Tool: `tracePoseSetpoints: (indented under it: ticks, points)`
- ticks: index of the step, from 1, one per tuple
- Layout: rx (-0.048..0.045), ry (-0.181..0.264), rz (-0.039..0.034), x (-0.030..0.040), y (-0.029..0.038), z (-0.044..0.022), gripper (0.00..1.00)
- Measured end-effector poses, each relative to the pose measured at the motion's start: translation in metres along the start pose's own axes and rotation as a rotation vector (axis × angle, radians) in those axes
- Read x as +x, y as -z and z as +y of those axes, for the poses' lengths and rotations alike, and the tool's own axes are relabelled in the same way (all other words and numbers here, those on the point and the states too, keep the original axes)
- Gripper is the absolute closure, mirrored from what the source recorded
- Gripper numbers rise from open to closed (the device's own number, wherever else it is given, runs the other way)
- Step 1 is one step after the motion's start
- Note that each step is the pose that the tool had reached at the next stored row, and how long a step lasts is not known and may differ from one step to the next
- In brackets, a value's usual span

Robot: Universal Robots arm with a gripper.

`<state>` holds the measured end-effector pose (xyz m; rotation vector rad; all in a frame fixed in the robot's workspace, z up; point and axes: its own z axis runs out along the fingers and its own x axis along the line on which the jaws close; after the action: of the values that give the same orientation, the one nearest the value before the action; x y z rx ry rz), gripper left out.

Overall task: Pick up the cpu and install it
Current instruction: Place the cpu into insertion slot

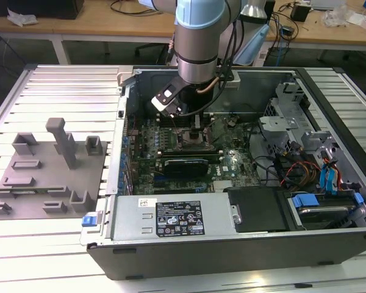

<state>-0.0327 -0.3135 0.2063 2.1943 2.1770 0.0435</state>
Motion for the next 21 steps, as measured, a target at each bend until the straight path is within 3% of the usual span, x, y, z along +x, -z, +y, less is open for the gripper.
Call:
tracePoseSetpoints:
  ticks: [21]
  points:
    - [0.0001,0.000,-0.0002,0.0000,-0.0033,-0.0002,0.89]
